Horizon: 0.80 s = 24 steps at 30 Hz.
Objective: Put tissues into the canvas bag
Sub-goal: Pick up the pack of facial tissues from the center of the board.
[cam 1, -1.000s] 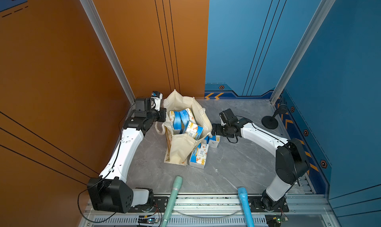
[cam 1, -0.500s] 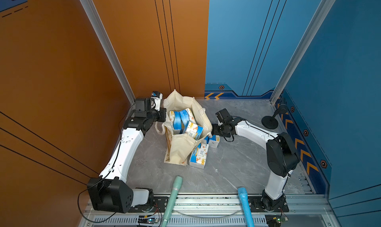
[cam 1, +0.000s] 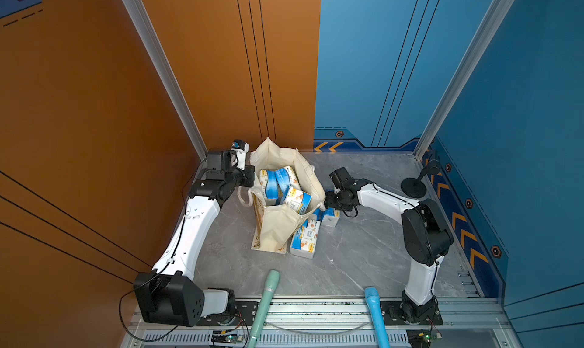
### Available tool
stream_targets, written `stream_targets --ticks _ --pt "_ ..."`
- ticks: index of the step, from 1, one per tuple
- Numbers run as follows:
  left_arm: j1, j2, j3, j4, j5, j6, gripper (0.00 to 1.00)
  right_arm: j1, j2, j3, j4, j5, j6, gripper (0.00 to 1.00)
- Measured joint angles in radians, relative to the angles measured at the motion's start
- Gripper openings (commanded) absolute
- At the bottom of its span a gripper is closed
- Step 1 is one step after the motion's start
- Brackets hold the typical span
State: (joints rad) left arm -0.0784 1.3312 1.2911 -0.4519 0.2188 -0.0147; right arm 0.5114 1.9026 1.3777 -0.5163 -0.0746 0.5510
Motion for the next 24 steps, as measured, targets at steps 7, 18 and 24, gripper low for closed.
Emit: stream_targets --ticks 7,18,24 --pt "0.002 0.001 0.0 0.0 0.0 0.0 0.0 -0.042 -0.04 -0.023 -0.035 0.026 -0.016 0.49" --pt "0.002 0.002 0.0 0.0 0.0 0.0 0.0 -0.064 -0.295 0.022 -0.131 0.145 -0.089 0.48" --pt "0.002 0.003 0.0 0.001 0.0 0.0 0.0 0.053 -0.415 0.199 -0.091 0.197 -0.185 0.47"
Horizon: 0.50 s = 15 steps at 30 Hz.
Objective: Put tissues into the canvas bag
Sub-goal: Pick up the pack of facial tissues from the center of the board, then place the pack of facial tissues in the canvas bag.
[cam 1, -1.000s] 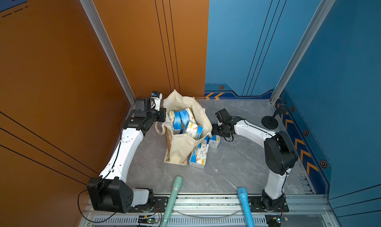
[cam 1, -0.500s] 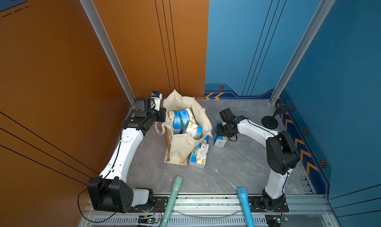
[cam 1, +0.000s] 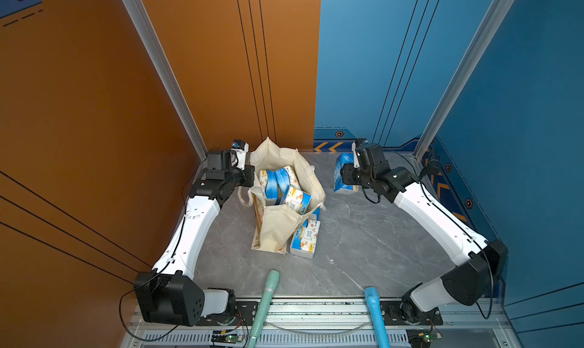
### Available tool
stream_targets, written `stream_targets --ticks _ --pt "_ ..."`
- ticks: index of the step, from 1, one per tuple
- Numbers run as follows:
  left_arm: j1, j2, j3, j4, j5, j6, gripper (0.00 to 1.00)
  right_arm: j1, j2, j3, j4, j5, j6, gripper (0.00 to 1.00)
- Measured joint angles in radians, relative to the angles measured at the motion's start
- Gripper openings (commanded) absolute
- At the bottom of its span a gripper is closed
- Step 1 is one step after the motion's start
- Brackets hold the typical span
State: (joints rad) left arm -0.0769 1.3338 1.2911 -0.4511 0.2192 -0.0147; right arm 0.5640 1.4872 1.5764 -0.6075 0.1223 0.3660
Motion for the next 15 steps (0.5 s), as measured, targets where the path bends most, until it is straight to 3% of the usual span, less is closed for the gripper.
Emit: stream_targets --ticks 7,15 --pt "0.0 0.005 0.0 0.0 0.002 0.0 0.0 0.17 0.021 0.182 0.095 -0.072 -0.101 0.47" --pt "0.0 0.01 0.0 0.0 0.003 0.0 0.0 0.234 0.357 0.486 0.113 -0.257 -0.134 0.46"
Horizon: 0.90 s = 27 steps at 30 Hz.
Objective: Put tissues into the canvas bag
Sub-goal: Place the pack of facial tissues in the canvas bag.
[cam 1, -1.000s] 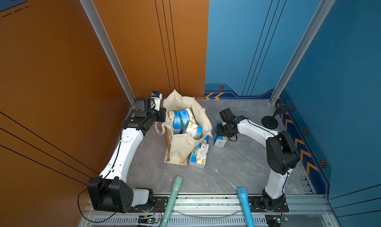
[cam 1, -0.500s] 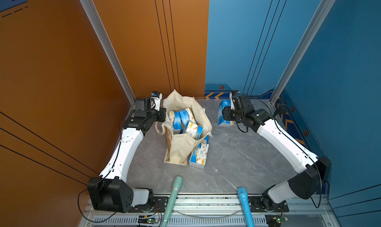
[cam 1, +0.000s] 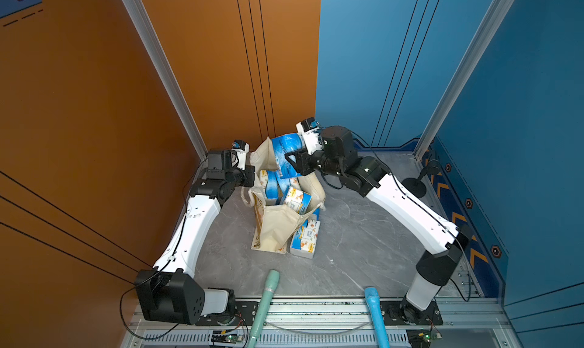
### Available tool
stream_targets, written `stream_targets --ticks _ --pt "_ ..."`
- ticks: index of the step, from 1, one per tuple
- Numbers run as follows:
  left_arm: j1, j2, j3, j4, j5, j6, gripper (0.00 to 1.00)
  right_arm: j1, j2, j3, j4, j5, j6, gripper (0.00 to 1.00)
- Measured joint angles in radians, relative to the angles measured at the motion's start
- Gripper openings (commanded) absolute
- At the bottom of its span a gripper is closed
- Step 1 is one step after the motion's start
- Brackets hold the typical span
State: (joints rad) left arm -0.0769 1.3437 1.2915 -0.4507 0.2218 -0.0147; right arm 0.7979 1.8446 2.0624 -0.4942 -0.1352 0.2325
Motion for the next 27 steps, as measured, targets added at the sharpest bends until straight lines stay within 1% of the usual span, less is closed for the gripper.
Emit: stream_targets --ticks 3,9,12,16,22,27 --pt "0.0 0.0 0.0 0.0 0.0 0.0 0.0 0.005 0.123 0.079 -0.022 -0.04 0.001 0.46" --pt "0.0 0.0 0.0 0.0 0.0 0.0 0.0 -0.004 0.292 0.165 -0.056 -0.083 0.028 0.45" --pt "0.0 0.0 0.0 0.0 -0.001 0.0 0.0 -0.018 0.348 0.191 -0.072 -0.099 0.057 0.44" --pt "0.002 0.0 0.0 0.0 -0.001 0.0 0.0 -0.038 0.378 0.238 -0.102 -0.096 0.091 0.42" --pt "0.002 0.0 0.0 0.0 -0.001 0.0 0.0 -0.05 0.447 0.354 -0.18 0.004 0.113 0.41" --pt "0.002 0.0 0.0 0.0 -0.001 0.0 0.0 -0.029 0.474 0.407 -0.229 0.104 0.112 0.41"
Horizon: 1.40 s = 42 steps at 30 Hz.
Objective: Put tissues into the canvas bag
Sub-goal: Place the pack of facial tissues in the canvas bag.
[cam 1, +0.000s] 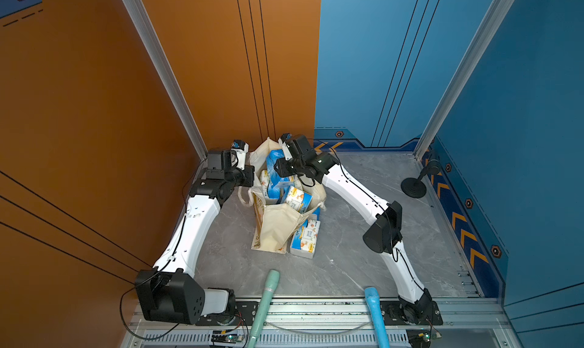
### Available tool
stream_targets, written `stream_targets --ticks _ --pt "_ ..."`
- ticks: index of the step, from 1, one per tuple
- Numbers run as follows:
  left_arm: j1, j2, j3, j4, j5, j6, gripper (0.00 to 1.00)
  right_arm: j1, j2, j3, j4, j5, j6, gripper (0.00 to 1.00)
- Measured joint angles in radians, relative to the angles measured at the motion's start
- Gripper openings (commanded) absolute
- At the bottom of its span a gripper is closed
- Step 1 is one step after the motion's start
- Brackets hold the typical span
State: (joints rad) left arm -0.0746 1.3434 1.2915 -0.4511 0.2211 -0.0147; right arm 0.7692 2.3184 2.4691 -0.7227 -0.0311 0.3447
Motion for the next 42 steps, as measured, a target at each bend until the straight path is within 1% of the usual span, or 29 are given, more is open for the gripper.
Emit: stream_targets --ticks 3,10,16,19,25,30,33,37,39,42 --pt "0.0 0.0 0.0 0.0 0.0 0.0 0.0 0.017 0.011 0.023 -0.014 0.04 -0.001 0.41" --pt "0.002 0.0 0.0 0.0 0.0 0.0 0.0 0.047 0.085 0.132 -0.056 0.105 -0.004 0.41" --pt "0.003 0.0 0.0 0.0 -0.001 0.0 0.0 0.047 0.097 0.144 -0.074 0.134 -0.004 0.42" --pt "0.003 0.0 0.0 0.0 -0.001 0.0 0.0 0.047 0.097 0.146 -0.079 0.127 -0.007 0.49" --pt "0.003 0.0 0.0 0.0 -0.001 0.0 0.0 0.032 0.097 0.148 -0.084 0.019 -0.015 0.69" --pt "0.003 0.0 0.0 0.0 0.0 0.0 0.0 0.029 0.084 0.134 -0.11 -0.045 -0.033 0.77" --pt "0.003 0.0 0.0 0.0 0.0 0.0 0.0 0.03 0.029 0.075 -0.116 -0.066 -0.048 0.8" --pt "0.003 0.0 0.0 0.0 0.0 0.0 0.0 0.03 -0.127 -0.068 -0.106 -0.074 -0.071 0.82" --pt "0.003 0.0 0.0 0.0 0.0 0.0 0.0 0.028 -0.237 -0.166 -0.078 -0.072 -0.08 0.81" --pt "0.003 0.0 0.0 0.0 0.0 0.0 0.0 0.015 -0.409 -0.309 -0.026 -0.068 -0.087 0.74"
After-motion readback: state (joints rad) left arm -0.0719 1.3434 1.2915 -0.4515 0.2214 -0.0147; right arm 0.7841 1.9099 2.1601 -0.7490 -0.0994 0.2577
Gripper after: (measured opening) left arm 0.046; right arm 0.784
